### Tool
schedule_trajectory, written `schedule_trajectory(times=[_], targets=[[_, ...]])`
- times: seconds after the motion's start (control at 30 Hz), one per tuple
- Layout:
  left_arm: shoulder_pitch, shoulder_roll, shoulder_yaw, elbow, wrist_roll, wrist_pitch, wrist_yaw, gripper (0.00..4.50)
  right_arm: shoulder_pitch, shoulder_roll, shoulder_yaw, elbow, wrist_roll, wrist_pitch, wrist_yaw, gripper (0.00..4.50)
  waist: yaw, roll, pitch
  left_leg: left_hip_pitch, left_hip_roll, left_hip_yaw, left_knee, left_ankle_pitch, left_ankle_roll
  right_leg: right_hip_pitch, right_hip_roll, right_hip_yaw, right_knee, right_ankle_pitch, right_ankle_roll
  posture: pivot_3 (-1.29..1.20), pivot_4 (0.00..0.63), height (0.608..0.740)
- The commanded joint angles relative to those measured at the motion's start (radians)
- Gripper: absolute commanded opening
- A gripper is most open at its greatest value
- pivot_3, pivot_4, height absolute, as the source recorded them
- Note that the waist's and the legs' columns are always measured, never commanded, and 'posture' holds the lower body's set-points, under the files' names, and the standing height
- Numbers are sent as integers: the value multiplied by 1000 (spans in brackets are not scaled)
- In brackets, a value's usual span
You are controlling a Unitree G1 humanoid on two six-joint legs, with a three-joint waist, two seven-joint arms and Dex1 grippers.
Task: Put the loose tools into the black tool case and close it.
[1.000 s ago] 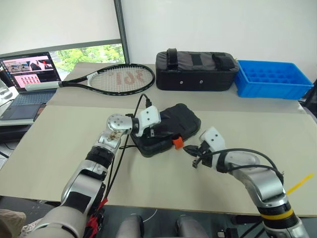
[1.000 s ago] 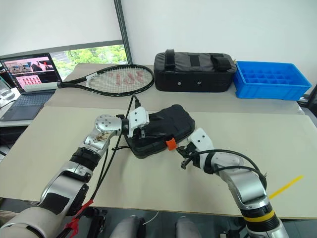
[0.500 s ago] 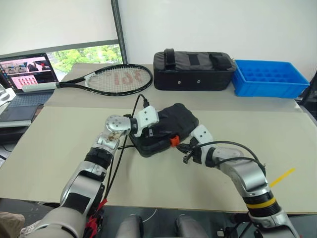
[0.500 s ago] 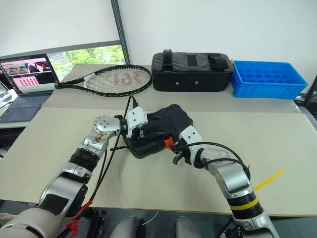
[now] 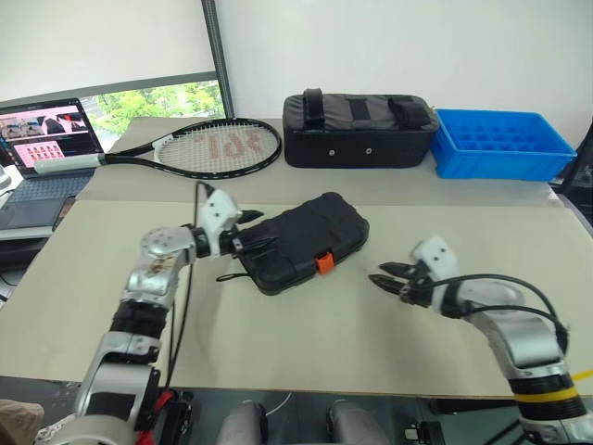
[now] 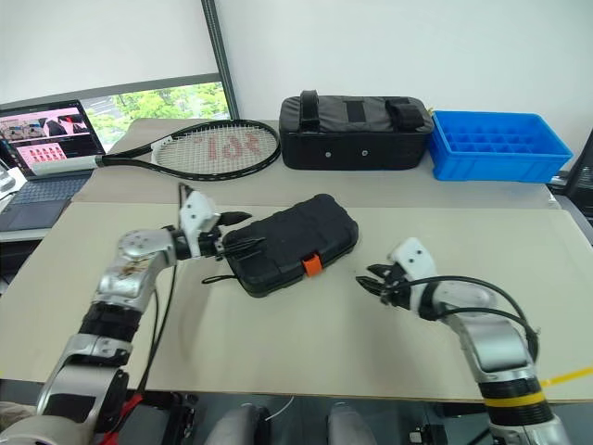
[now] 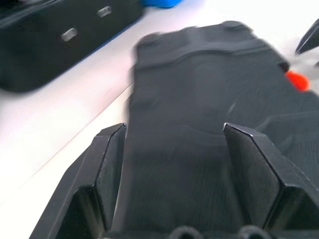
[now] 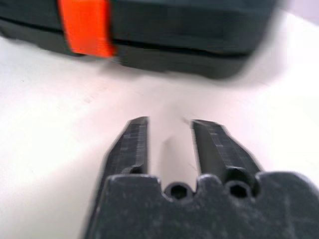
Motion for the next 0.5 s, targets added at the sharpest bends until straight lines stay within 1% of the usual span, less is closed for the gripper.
schedule_trajectory(times=[0.03,0.07,0.13,0.2,0.3,0.5], targets=[[114,71,84,-151,-57,100,31,3341,14,-32,-121,125,62,-206,135,3602,2,0,0,1,0,0,0,0,0,1,0,0,-1,0,0,0,150,708],[164,85,98,-177,-58,109,39,3341,20,-40,-135,173,61,-260,167,3972,2,0,0,1,0,0,0,0,0,2,-1,0,-1,0,0,0,150,708],[231,100,115,-204,-55,117,55,3341,25,-50,-150,242,55,-329,211,4487,2,0,0,1,0,0,0,0,0,2,-1,0,-2,0,-1,0,150,708],[277,107,124,-204,-44,96,69,3341,22,-54,-164,292,53,-371,229,4487,4,0,0,1,0,1,0,0,0,2,-2,0,-2,1,-1,0,150,708],[374,101,149,-170,-23,19,98,3341,12,-76,-193,381,59,-420,258,4487,4,0,1,1,0,1,0,0,0,2,-2,0,-2,3,-5,0,150,708],[409,102,135,-139,-20,-28,95,3341,1,-92,-195,445,58,-461,281,4487,4,-1,1,2,0,1,-1,0,0,2,-3,0,-2,3,-6,0,150,708]])
